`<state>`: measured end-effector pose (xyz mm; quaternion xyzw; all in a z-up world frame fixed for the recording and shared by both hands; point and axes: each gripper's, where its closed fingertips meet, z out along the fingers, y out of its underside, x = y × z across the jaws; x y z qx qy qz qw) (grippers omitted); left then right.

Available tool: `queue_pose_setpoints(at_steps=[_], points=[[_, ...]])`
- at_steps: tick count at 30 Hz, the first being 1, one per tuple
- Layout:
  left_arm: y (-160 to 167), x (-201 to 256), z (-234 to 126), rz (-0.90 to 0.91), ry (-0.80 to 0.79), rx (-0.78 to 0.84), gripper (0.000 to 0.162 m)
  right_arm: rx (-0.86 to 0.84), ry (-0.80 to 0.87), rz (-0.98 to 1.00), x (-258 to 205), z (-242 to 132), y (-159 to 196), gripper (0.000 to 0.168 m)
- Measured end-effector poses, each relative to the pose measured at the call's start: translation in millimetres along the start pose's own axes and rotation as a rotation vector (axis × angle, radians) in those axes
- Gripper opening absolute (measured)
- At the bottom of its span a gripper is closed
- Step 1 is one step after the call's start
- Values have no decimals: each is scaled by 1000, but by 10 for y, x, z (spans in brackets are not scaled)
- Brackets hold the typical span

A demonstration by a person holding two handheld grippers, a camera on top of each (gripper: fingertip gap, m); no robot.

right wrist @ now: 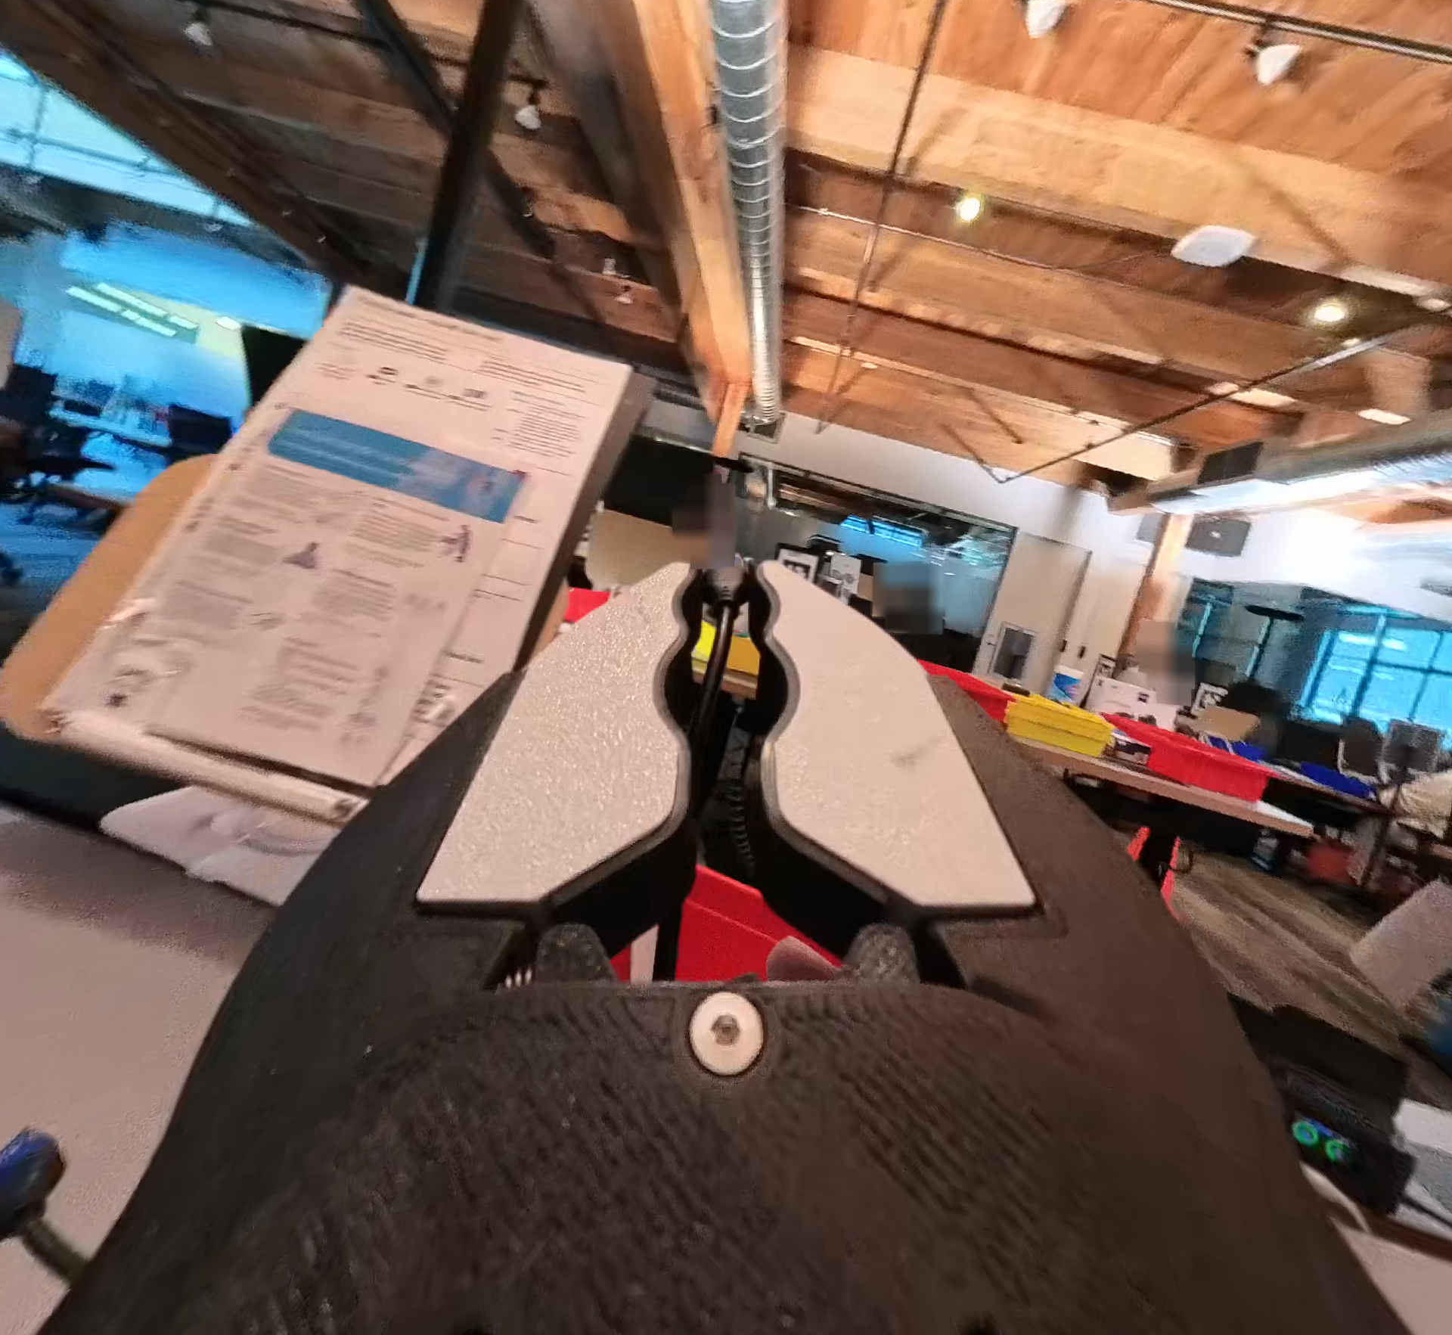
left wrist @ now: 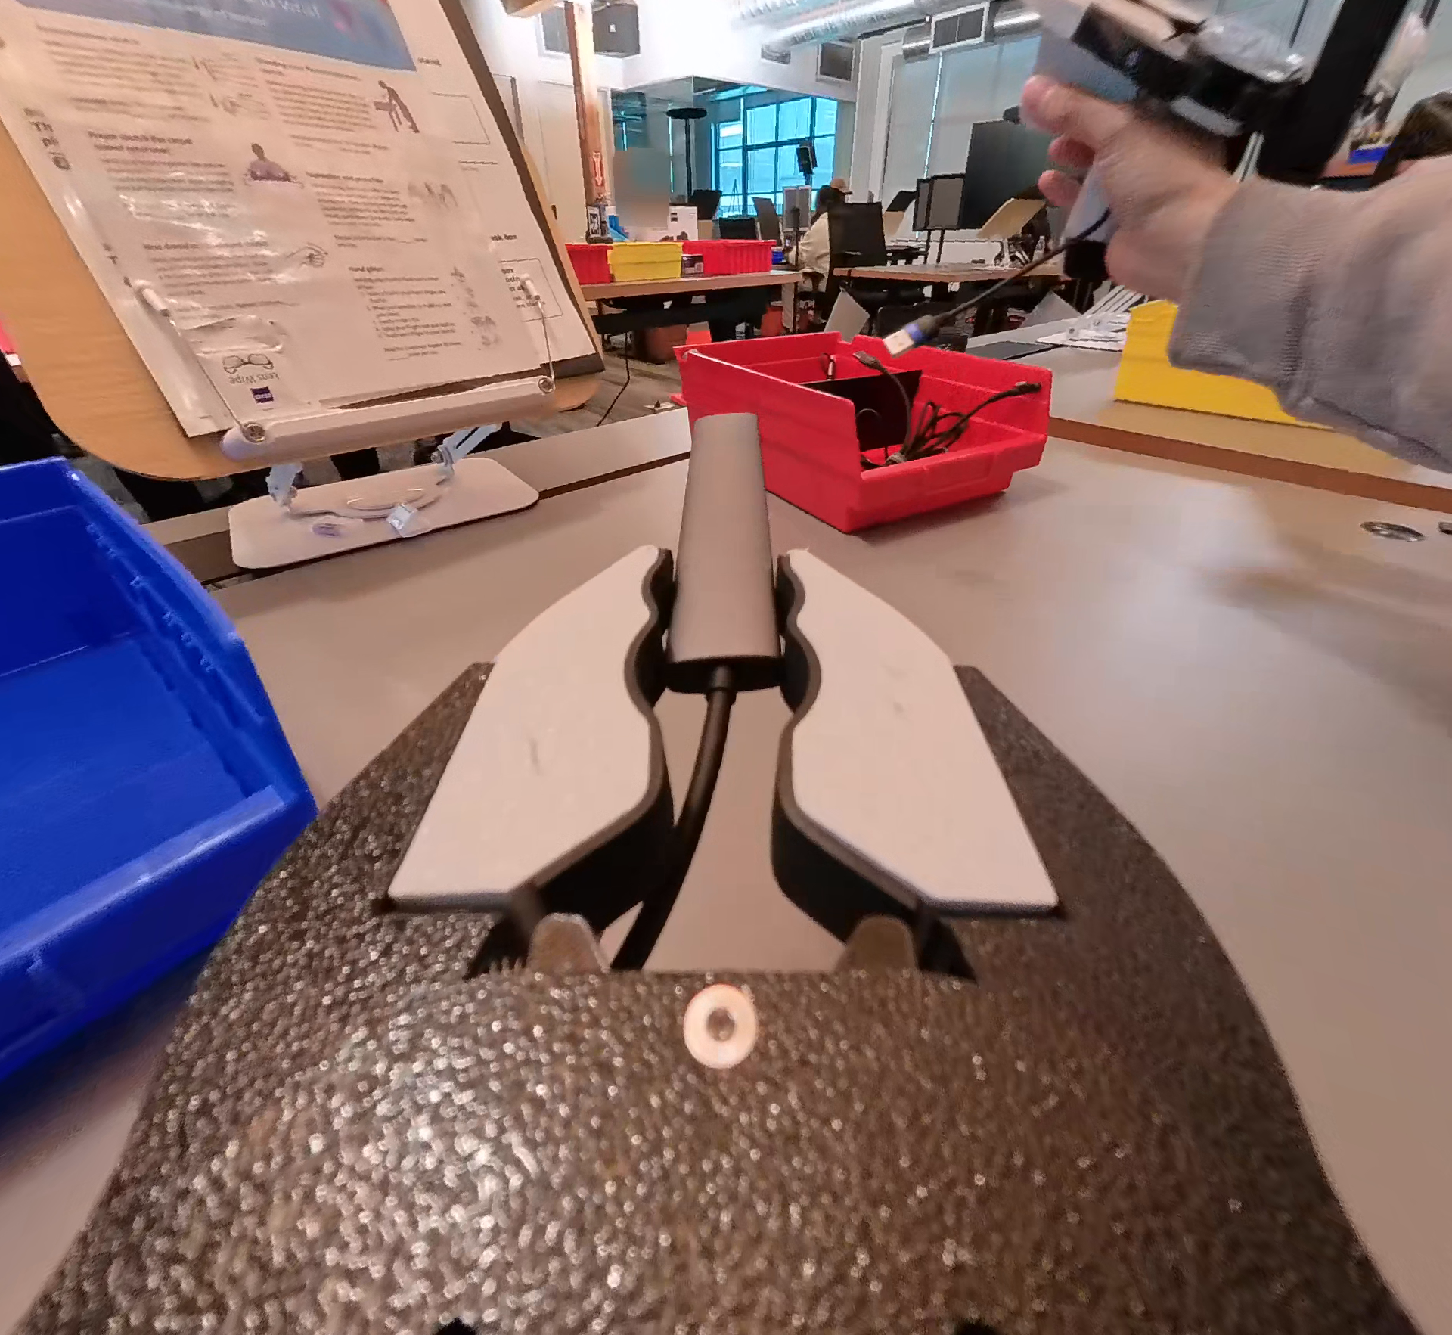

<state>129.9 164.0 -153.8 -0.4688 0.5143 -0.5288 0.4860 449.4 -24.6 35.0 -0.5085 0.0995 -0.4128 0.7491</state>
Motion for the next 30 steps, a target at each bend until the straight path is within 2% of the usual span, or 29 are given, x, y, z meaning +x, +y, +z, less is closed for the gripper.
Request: queue_pose_setpoints(at_steps=[3, 7, 8, 9, 11, 17, 22, 25, 30], points=[[46, -2, 13, 15, -6, -8, 24, -11, 106, -27, 118, 90, 388, 11], [103, -5, 30, 28, -13, -21, 25, -152, 186, -215, 65, 191, 906, 11], [111, -6, 32, 33, -14, -21, 25, -204, 233, -317, 118, 196, 983, 11], [121, -6, 34, 35, -12, -23, 25, -213, 247, -396, 152, 216, 993, 11], [138, -11, 36, 35, -11, -27, 25, -216, 237, -422, 229, 258, 961, 11], [142, -20, 34, -7, -1, -16, 24, -156, 302, -352, 645, 278, 629, 11], [165, 48, 60, -7, 17, -19, 25, -193, 350, -302, 702, 215, 868, 11], [180, 88, 78, 0, 26, -23, 25, -285, 254, -349, 362, 198, 1277, 11], [202, 96, 81, 11, 26, -29, 25, -475, -88, -504, -246, 155, 1796, 12]])
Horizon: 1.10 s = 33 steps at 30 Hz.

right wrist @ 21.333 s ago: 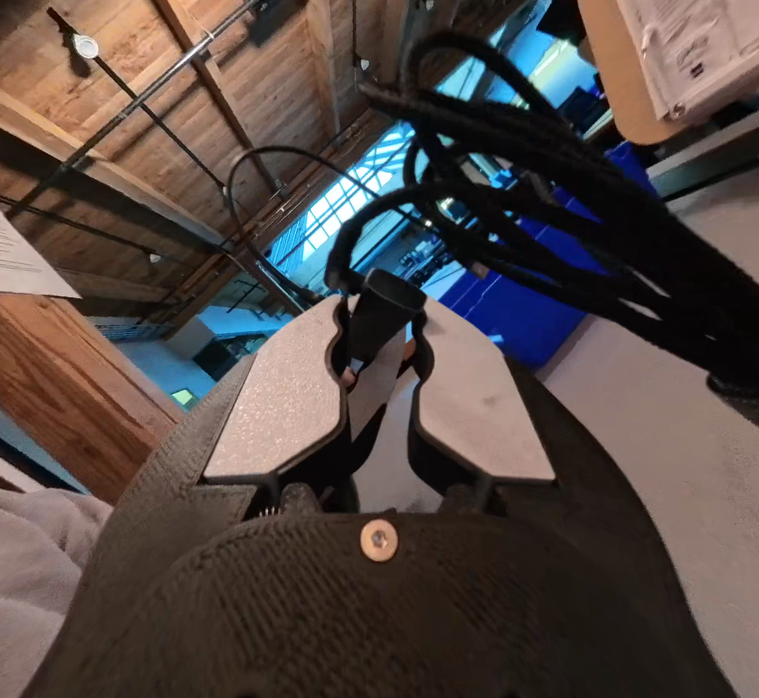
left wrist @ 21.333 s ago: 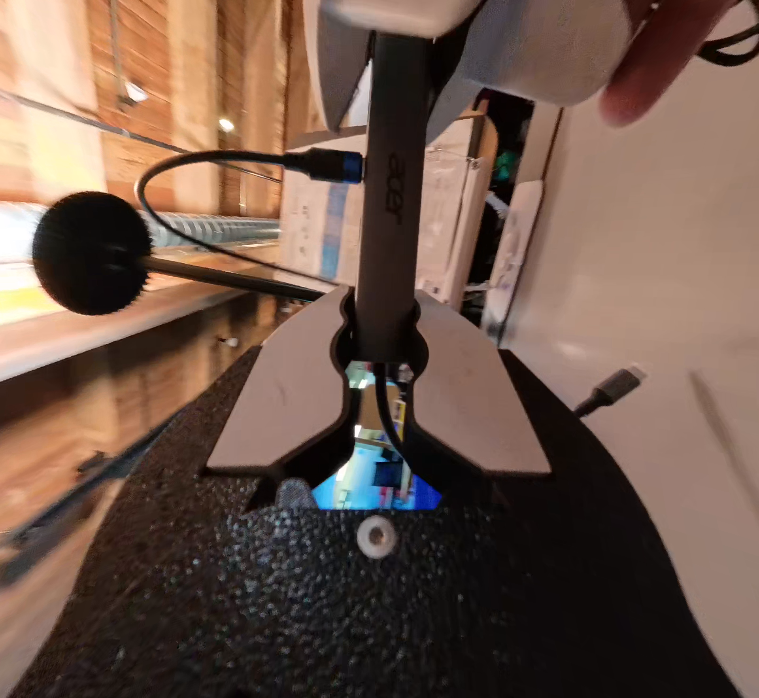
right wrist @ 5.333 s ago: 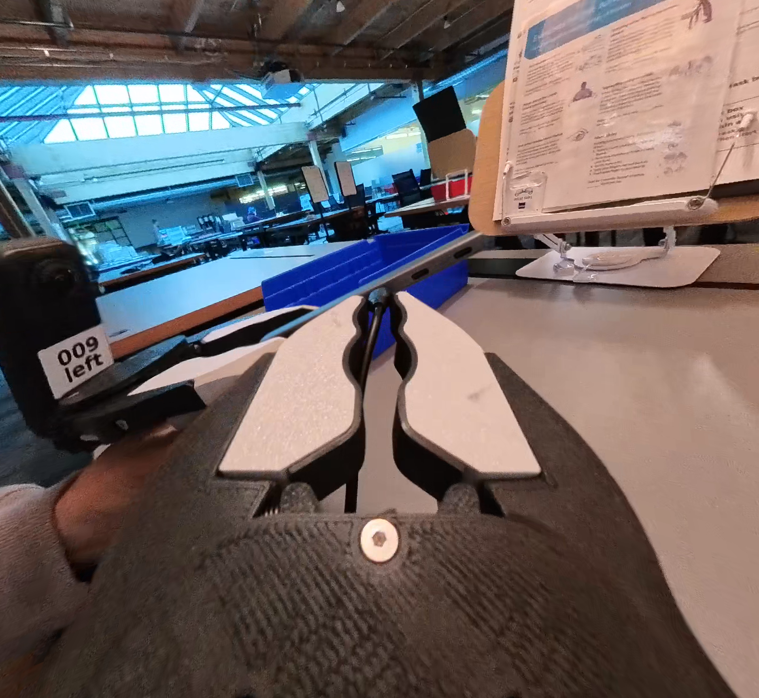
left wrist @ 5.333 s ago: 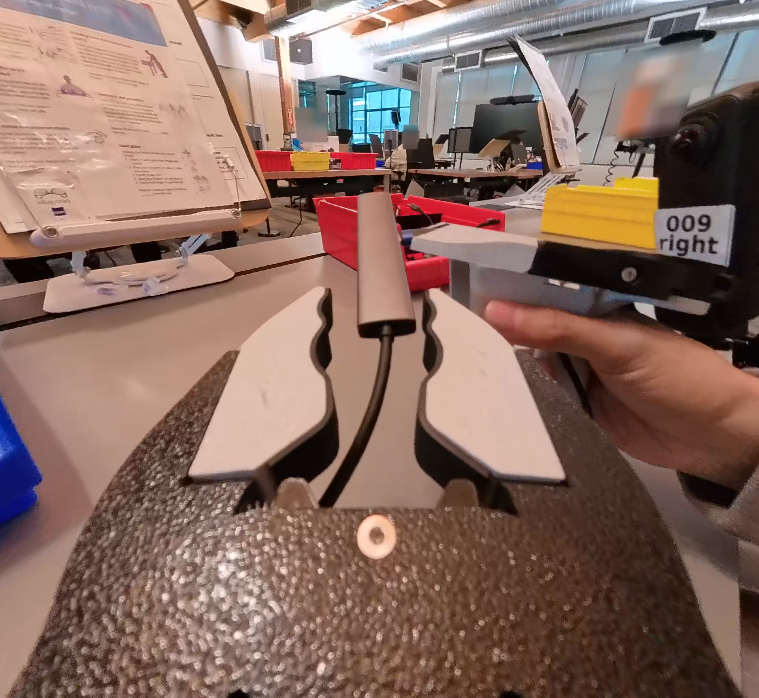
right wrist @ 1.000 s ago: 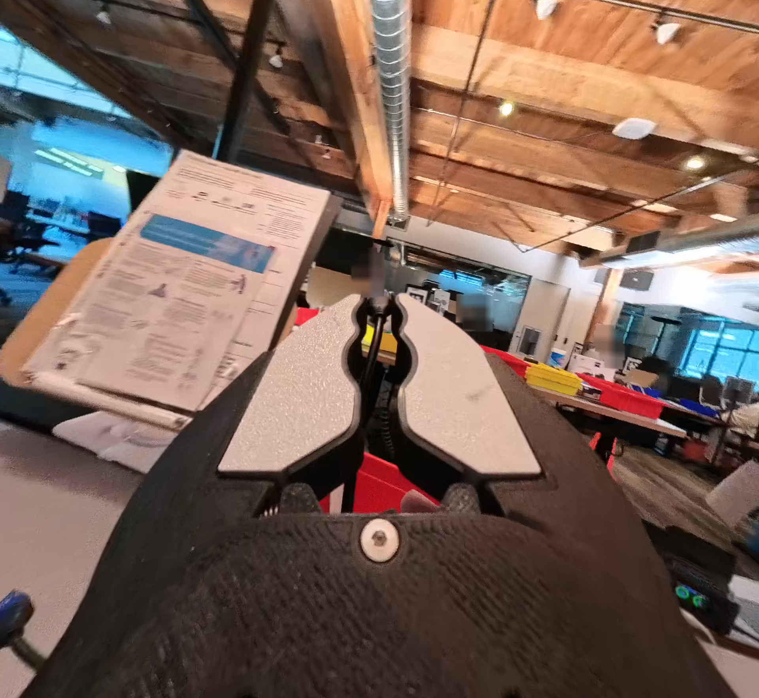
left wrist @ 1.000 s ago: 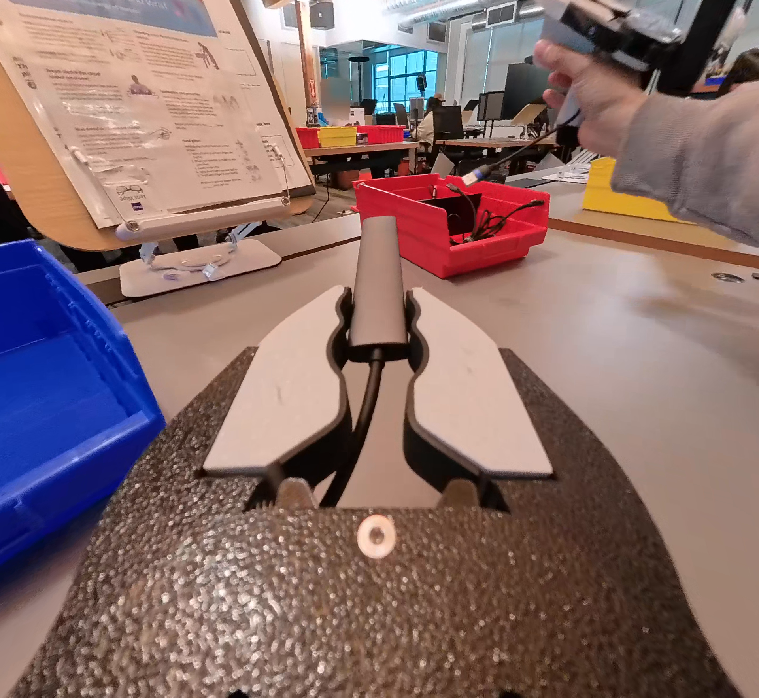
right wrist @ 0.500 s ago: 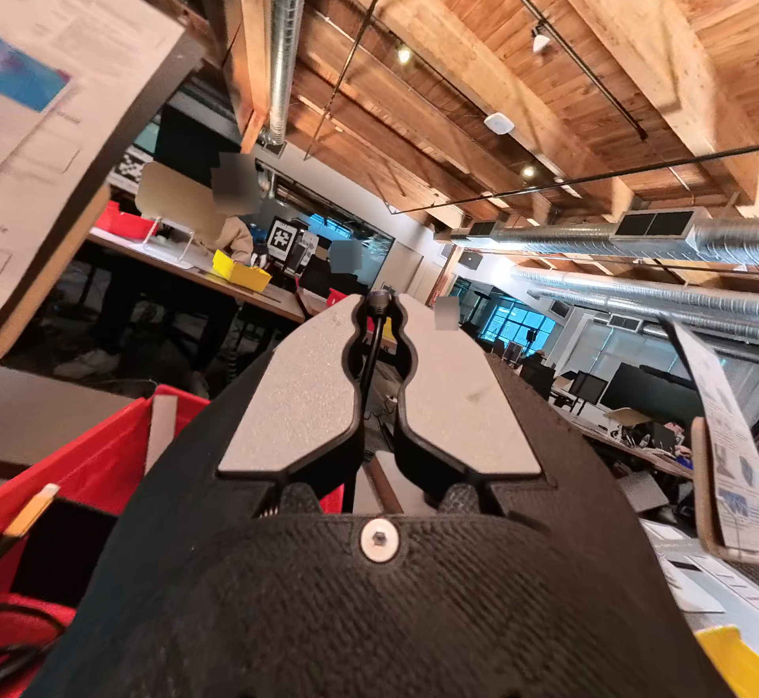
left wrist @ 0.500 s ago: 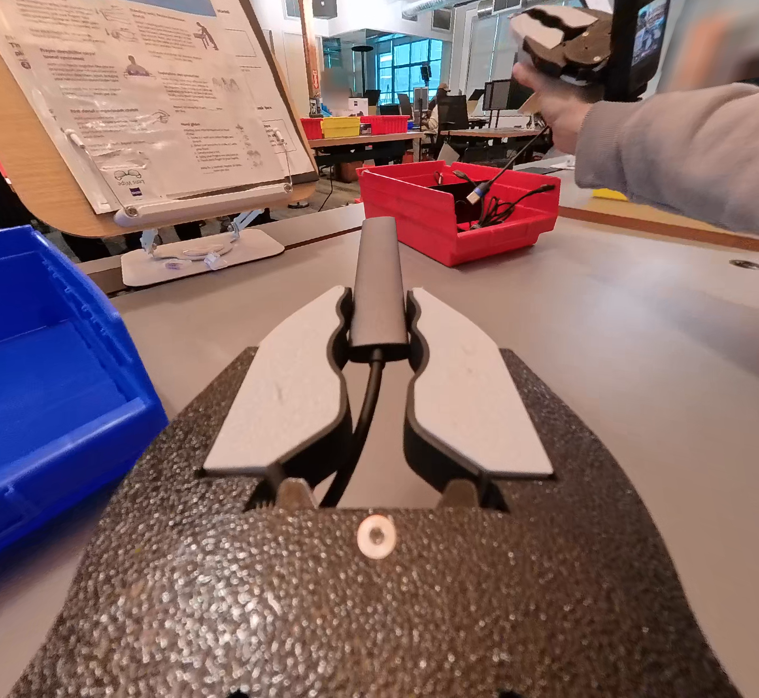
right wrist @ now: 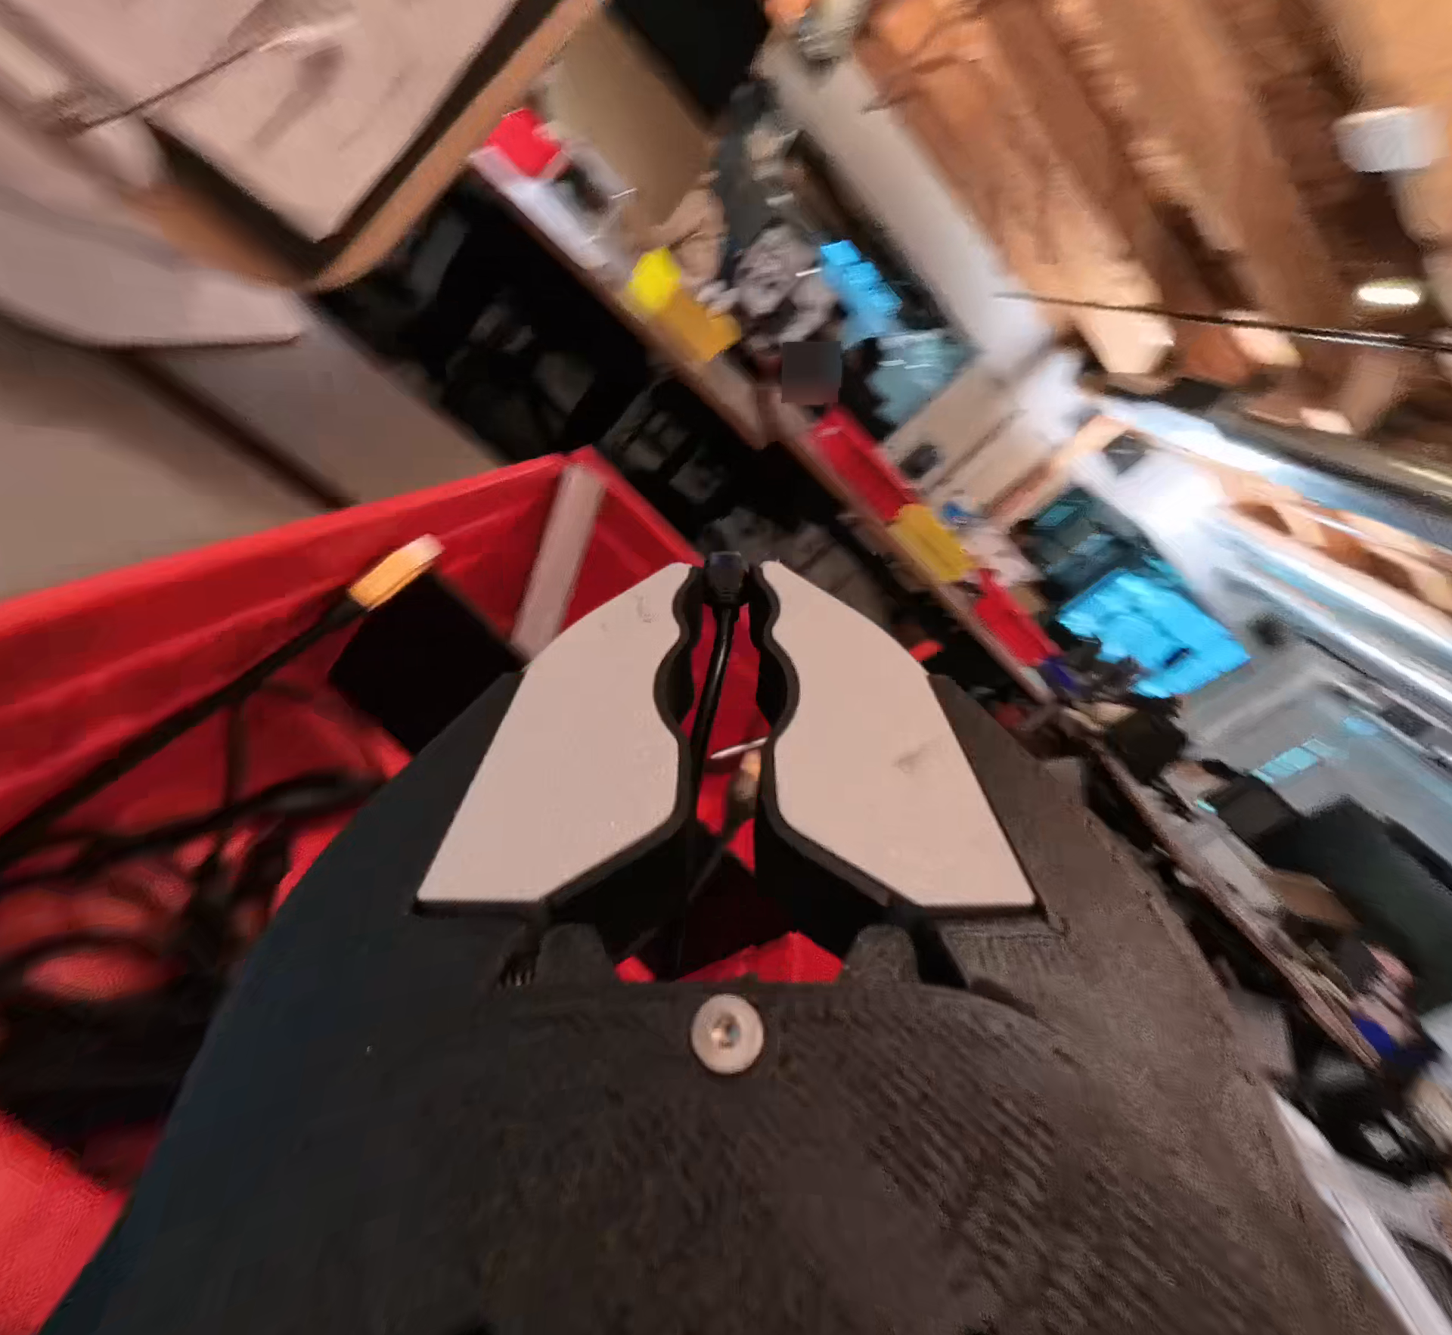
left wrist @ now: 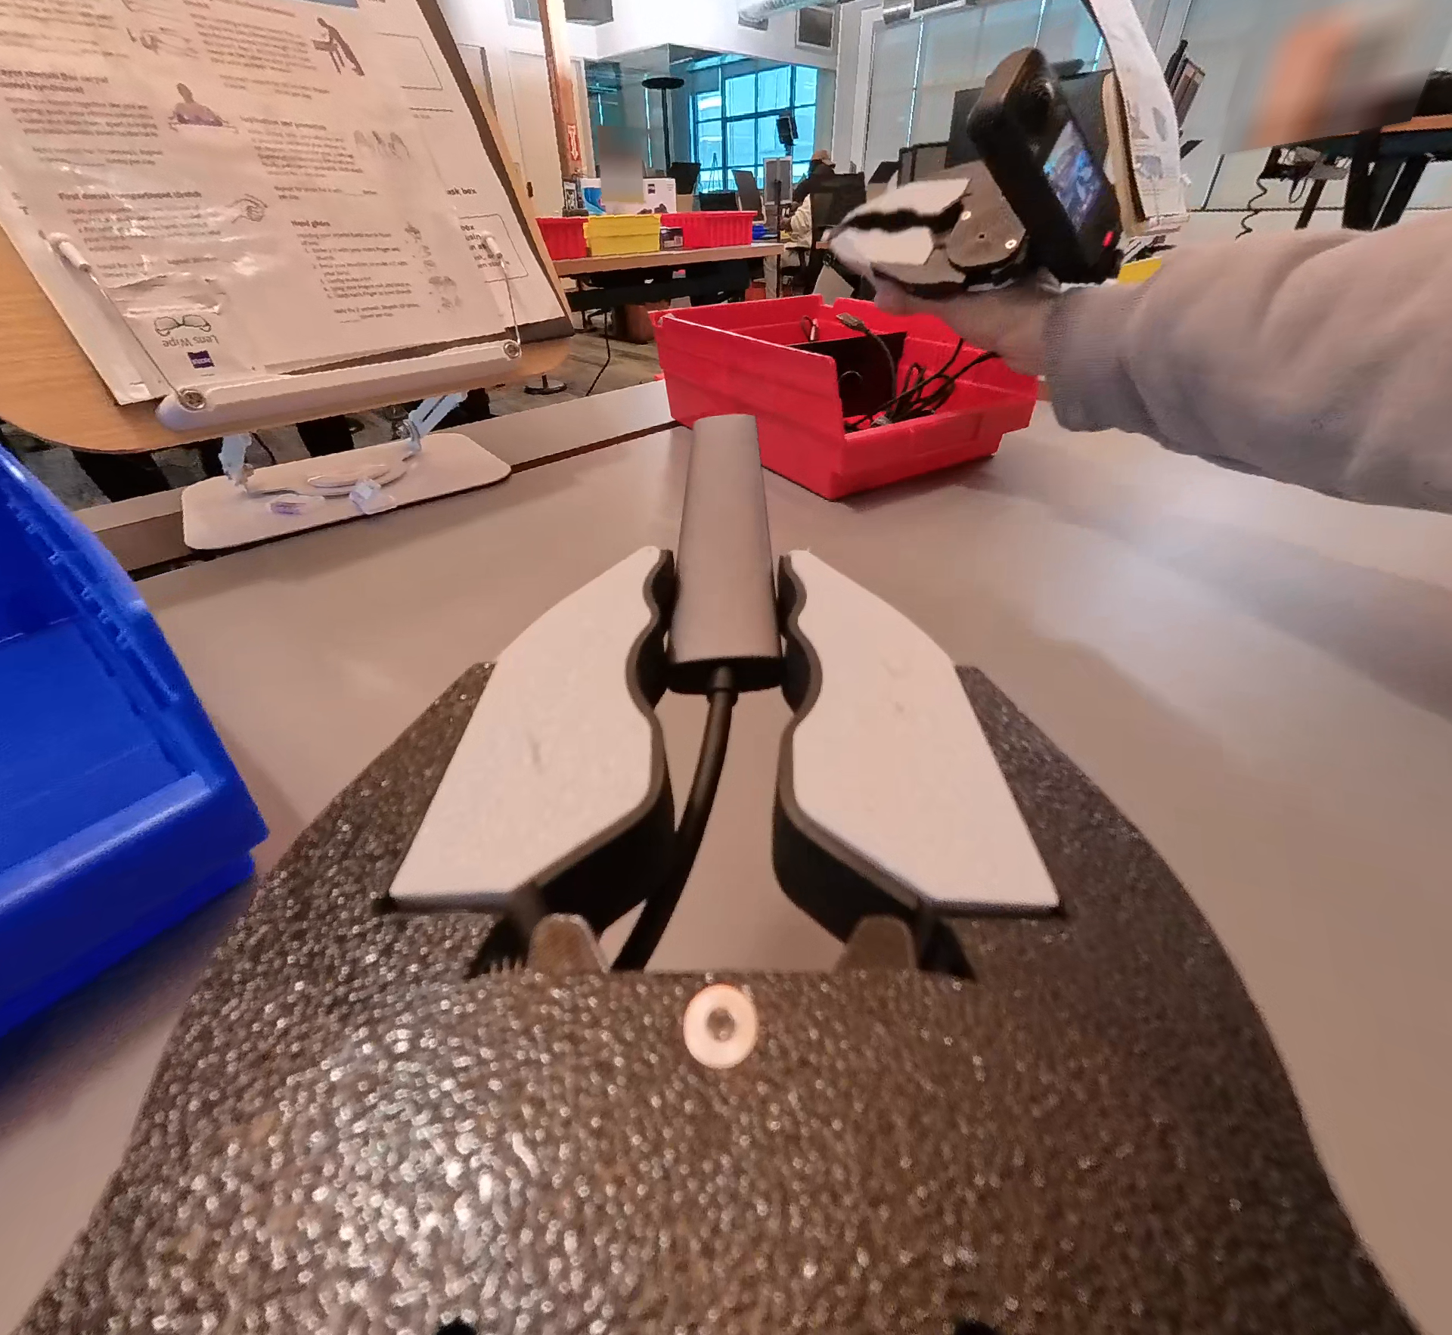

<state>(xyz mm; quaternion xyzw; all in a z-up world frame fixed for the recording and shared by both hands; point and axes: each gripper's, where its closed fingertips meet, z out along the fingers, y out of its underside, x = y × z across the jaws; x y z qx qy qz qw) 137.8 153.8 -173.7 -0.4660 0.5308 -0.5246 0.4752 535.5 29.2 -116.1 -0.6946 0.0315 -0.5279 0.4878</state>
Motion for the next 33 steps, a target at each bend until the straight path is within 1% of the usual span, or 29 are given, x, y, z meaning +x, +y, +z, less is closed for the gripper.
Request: queue_pose_setpoints(at_steps=[1, 4, 6, 7, 8, 9, 10, 11, 14, 15, 16, 17, 18, 19, 21, 22, 23, 25, 26, 27, 28, 29, 31, 33], points=[[-5, -4, -4, -2, 1, 3, 24, -34, -109, -20, -139, 5, 52, 11], [-15, -26, -14, -22, 2, 10, 24, -130, -326, -87, -323, -68, 225, 12], [-15, -37, -18, -28, 4, 11, 24, -298, -460, -123, -400, -149, 529, 14], [-14, -39, -18, -34, 6, 12, 24, -388, -526, -141, -436, -214, 689, 23], [-13, -38, -18, -40, 9, 13, 24, -455, -563, -157, -438, -268, 809, 34], [-11, -37, -16, -46, 11, 14, 24, -485, -557, -157, -392, -285, 865, 43], [-7, -34, -15, -48, 13, 12, 24, -488, -524, -134, -314, -276, 869, 51], [-5, -31, -12, -47, 15, 10, 24, -479, -500, -93, -243, -269, 840, 53], [-17, -32, -13, -40, 12, 11, 24, -441, -394, 23, 16, -261, 672, 47], [-18, -30, -12, -40, 14, 9, 24, -441, -369, 59, 66, -289, 590, 48], [-14, -26, -10, -41, 19, 6, 24, -419, -368, 113, 46, -341, 447, 49], [-8, -19, -6, -40, 25, 2, 24, -371, -406, 187, -69, -425, 248, 49], [-3, -5, -2, -37, 35, -1, 25, -307, -509, 274, -302, -569, 9, 50], [2, 14, 4, -34, 49, -4, 25, -244, -662, 368, -621, -784, -253, 51], [3, 69, 16, -45, 84, -1, 24, -67, -951, 544, -1232, -1309, -834, 61], [-10, 126, 17, -62, 125, 11, 25, 46, -1080, 585, -1493, -1608, -1087, 62], [-40, 209, 6, -79, 191, 33, 24, 138, -1183, 587, -1714, -1887, -1254, 62], [-129, 409, -65, -84, 354, 85, 24, 207, -1262, 587, -1999, -2193, -1375, 67], [-164, 488, -109, -77, 419, 102, 24, 239, -1328, 629, -2066, -2337, -1450, 70], [-181, 559, -151, -70, 479, 110, 24, 297, -1413, 682, -2078, -2498, -1552, 64], [-180, 623, -188, -63, 535, 107, 24, 372, -1501, 708, -2059, -2669, -1643, 50], [-164, 678, -218, -56, 583, 96, 24, 425, -1560, 713, -2041, -2802, -1703, 42], [-112, 781, -270, -41, 670, 63, 24, 443, -1620, 672, -2073, -2964, -1753, 41], [-88, 835, -281, -28, 700, 49, 25, 452, -1655, 621, -2120, -3094, -1797, 42]])
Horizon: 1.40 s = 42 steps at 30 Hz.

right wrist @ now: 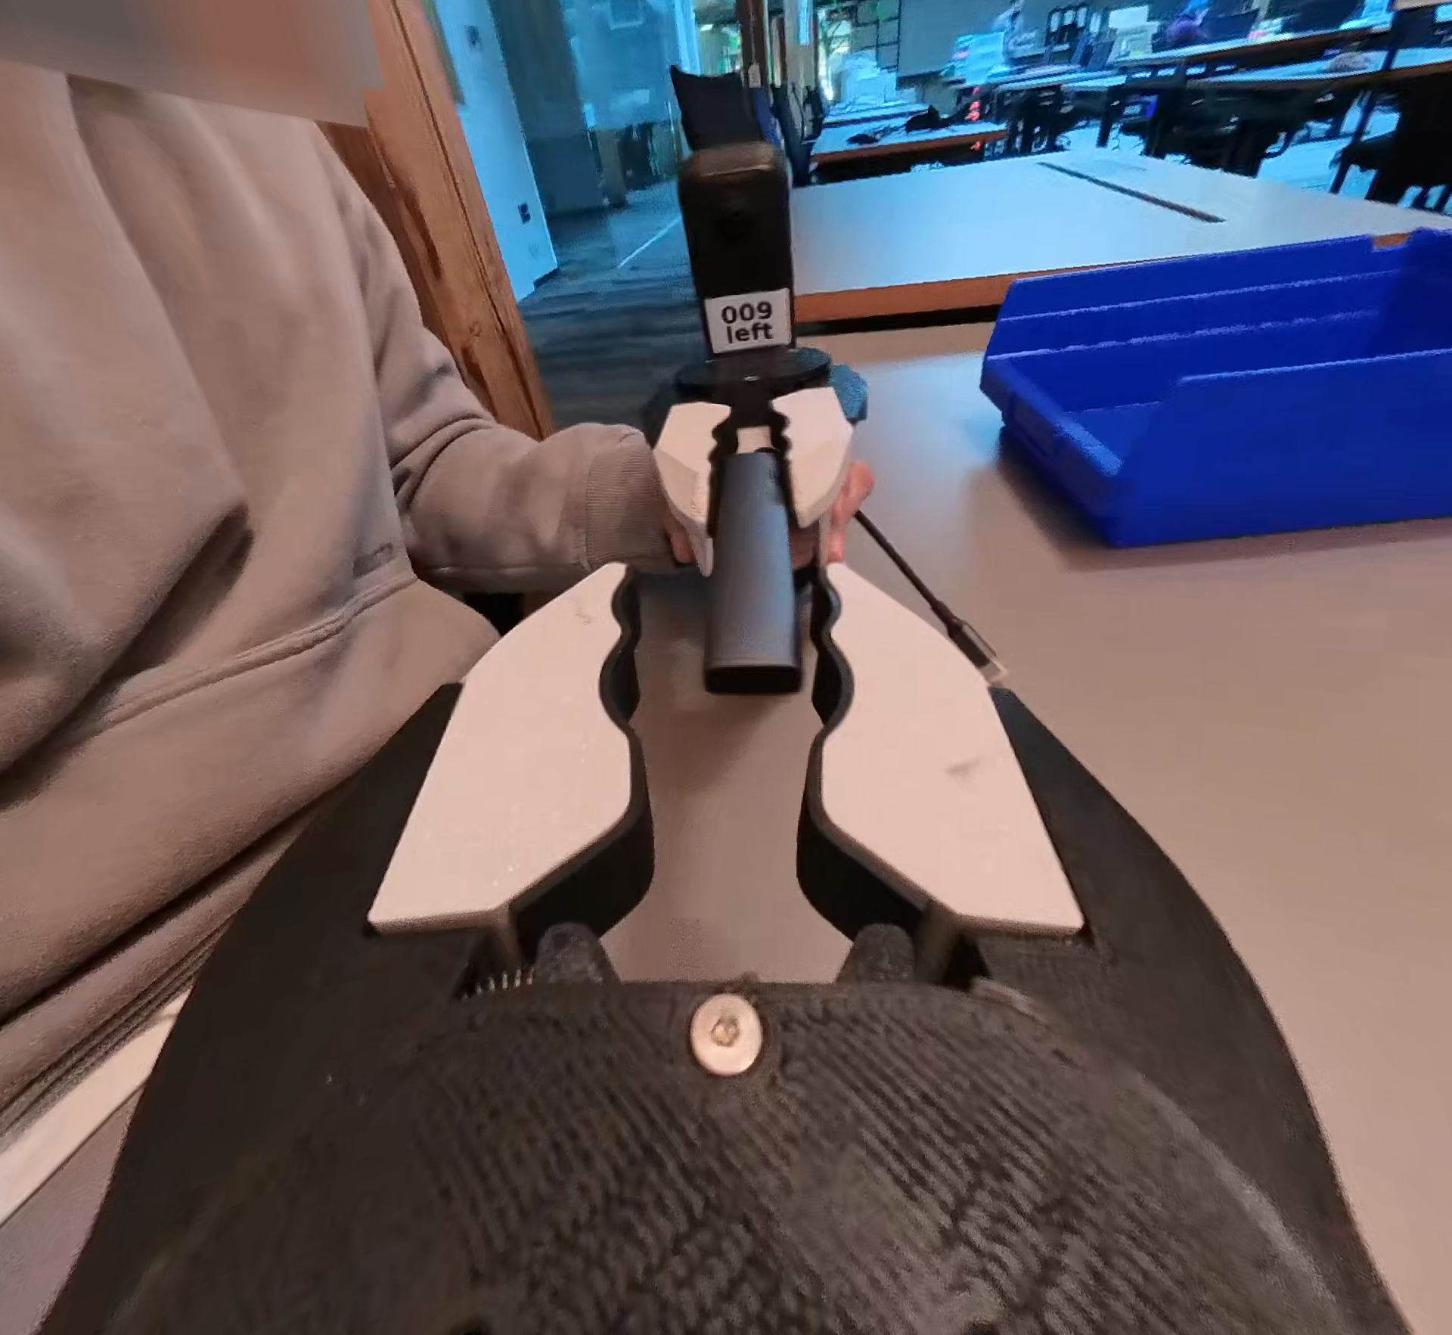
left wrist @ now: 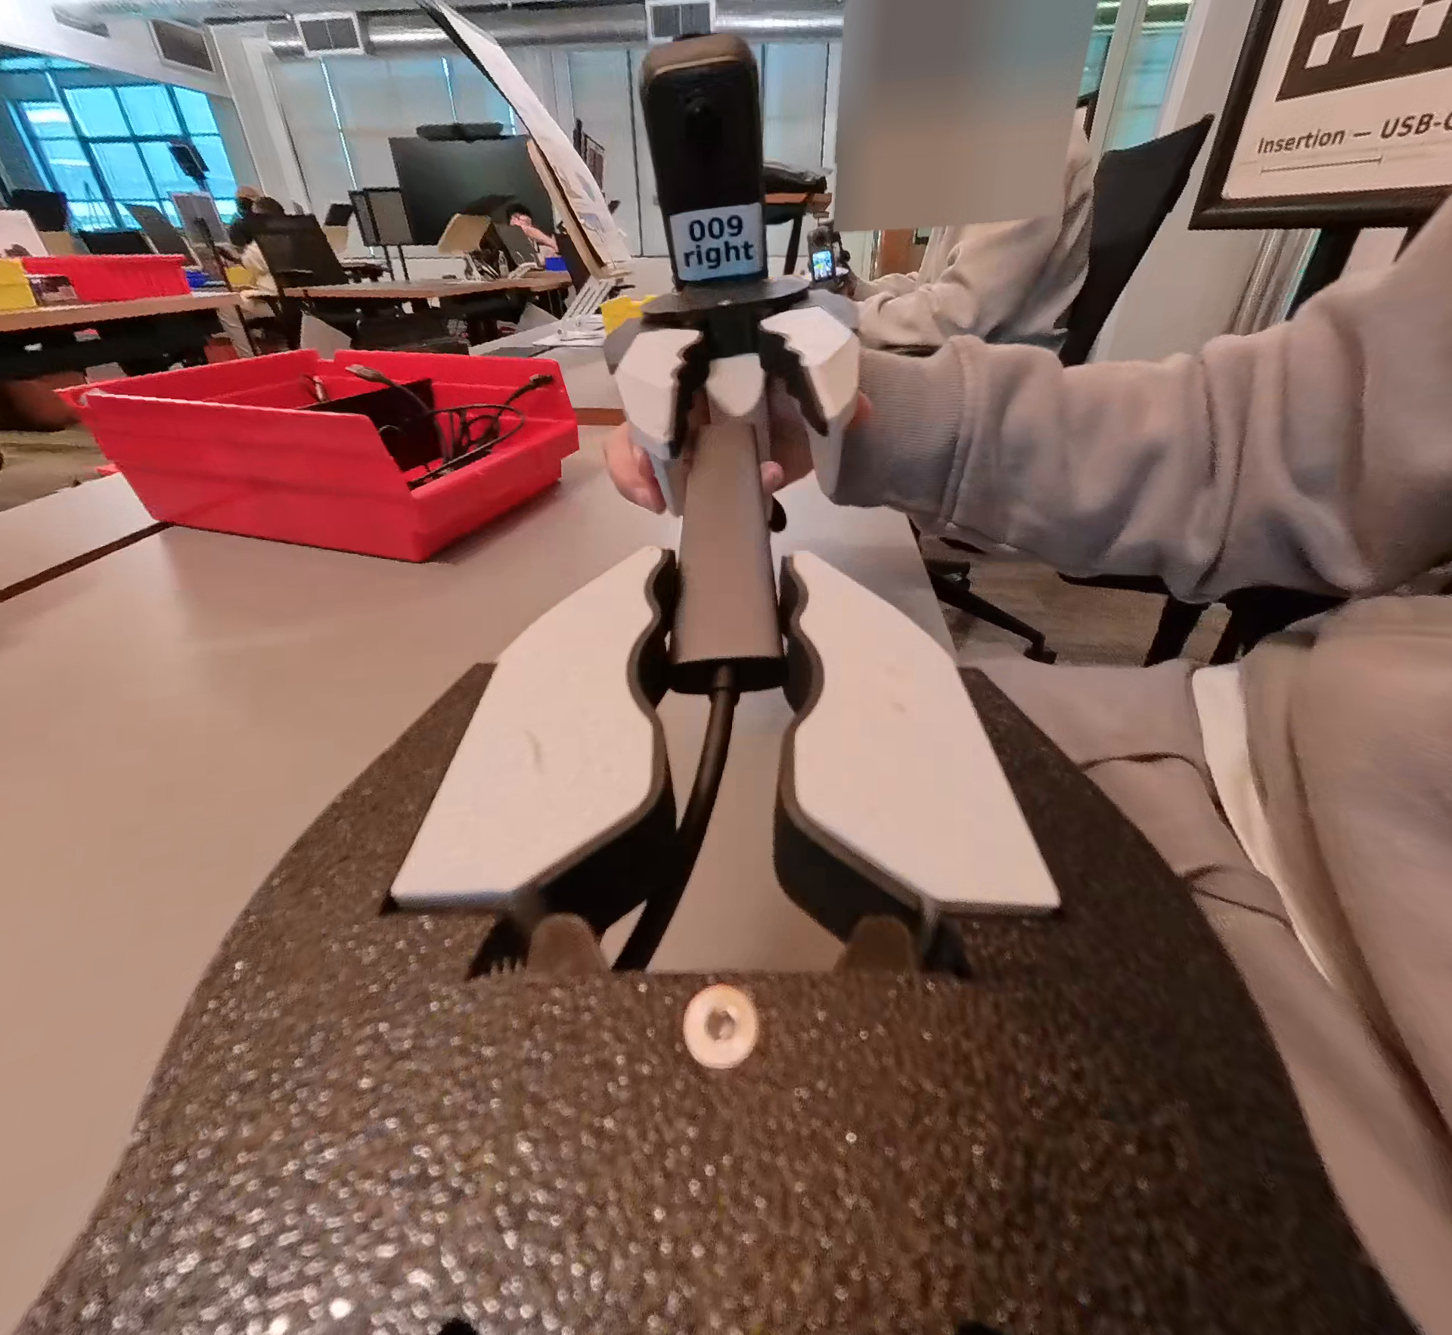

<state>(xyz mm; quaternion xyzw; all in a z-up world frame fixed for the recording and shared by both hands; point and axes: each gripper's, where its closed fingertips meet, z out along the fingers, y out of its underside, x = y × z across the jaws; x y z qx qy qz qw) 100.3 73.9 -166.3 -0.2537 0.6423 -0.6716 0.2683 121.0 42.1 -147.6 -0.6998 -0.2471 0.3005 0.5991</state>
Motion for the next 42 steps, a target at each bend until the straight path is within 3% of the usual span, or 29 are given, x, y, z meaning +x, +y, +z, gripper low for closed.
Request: queue_pose_setpoints(at_steps=[5, 6, 8, 10, 11, 13, 17, 21, 23, 31, 32, 34, 38, 42], points=[[-26, 59, 43, 6, 20, 12, 24, -39, 58, -70, -9, 54, 4, 20], [-25, 51, 48, 13, 9, 10, 24, -42, 55, -85, -21, 42, 0, 0], [-67, 43, 46, 17, -2, 36, 25, -58, 75, -48, 1, 22, 20, 2], [-56, 42, 50, 30, -4, 25, 24, -52, 123, -23, 50, 10, 9, 47], [-55, 41, 52, 34, -6, 26, 24, -68, 150, -27, 81, 0, 34, 51], [-76, 45, 48, 26, -1, 44, 25, -97, 160, -33, 94, -17, 79, 51], [-77, 37, 38, 25, -2, 48, 24, -45, 121, -33, 39, -12, 8, 24], [-81, 25, 34, 17, -6, 59, 24, -95, 132, -46, 64, 13, 101, 31], [-73, 27, 32, 19, -4, 52, 24, -96, 123, -49, 58, 24, 107, 24], [-70, -4, 26, -6, -17, 64, 25, -90, 128, -31, 75, 30, 65, 24], [-78, -27, 30, -8, -39, 72, 34, -81, 134, -42, 76, 27, 43, 24], [-153, -126, 12, 6, -135, 110, 68, -68, 172, -54, 123, -34, -12, 24], [-321, -328, -106, 104, -332, 179, 104, -44, 281, -111, 256, -367, -251, 24], [-283, -584, -264, 217, -559, 142, 108, 3, 451, -208, 409, -925, -740, 24]])
